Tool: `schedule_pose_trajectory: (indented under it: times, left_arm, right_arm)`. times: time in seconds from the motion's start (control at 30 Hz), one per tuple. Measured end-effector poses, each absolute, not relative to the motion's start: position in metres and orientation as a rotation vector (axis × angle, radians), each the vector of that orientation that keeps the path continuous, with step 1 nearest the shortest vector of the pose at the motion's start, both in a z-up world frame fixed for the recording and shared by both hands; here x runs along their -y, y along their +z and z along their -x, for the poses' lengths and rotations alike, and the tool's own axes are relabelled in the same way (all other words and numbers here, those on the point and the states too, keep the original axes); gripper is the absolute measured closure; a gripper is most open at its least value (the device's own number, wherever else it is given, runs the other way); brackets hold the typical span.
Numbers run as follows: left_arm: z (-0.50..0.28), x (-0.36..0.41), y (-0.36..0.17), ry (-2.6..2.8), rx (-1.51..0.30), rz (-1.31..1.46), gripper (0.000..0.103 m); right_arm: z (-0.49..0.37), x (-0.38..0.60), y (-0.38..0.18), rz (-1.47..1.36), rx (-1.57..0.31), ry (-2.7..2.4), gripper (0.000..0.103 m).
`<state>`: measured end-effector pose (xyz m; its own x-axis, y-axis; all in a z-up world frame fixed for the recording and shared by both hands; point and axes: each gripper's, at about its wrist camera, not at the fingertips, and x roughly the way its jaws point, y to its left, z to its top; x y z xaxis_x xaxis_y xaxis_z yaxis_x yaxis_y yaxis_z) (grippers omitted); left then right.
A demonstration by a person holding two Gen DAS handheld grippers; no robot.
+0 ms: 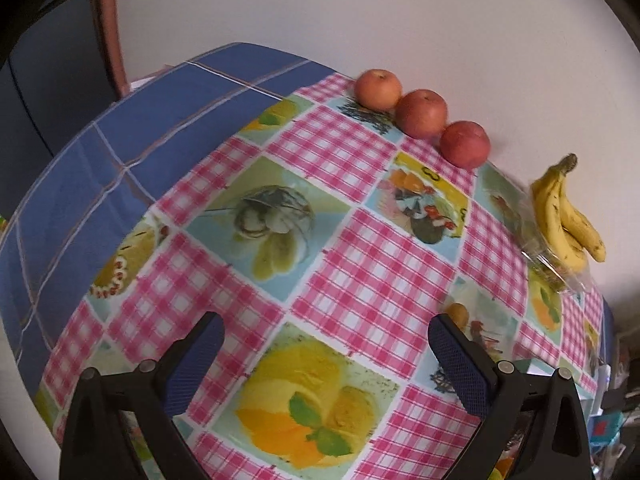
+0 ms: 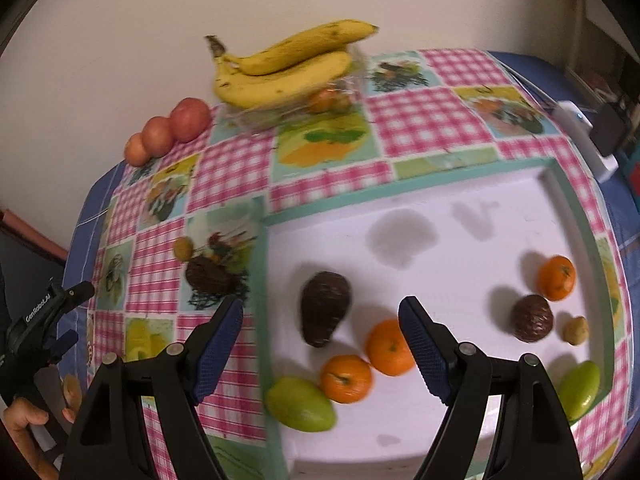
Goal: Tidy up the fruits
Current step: 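Move both open grippers from the tray to the fruits on the tablecloth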
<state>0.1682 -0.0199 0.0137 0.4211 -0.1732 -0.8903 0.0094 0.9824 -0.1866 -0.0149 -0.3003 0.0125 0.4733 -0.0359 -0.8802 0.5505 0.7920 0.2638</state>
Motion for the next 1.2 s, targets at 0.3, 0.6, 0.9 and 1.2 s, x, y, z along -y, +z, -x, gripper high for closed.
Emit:
schedule_pose_trajectory:
  times: [0.3,0.6,0.9,1.2]
  left_arm:
    - [-0.176,0.040,0.013,-0.162,-1.127,0.131,0.000]
    - [-0.189,0.044,0.008,-0.155,-1.128,0.133,0.000]
    - [-0.204,0.054,-0.007,-0.155,-1.138,0.121,0.000]
    - [-0.211,0.045,-0.021,-0.098,-1.145,0.117,0.000]
  right_arm:
    - [-0.008,0.285,0.019,-0.518,-0.975,-0.344,0.022]
    - [-0.032,0.271,0.011,-0.514,-0.988,-0.314,0.022]
    - [-0.054,0.264,0.001,-0.475,-1.009,-0.303,0.022]
    - [-0.079,0.255,-0.010,-0.427,-1.026,-0.248,0.033]
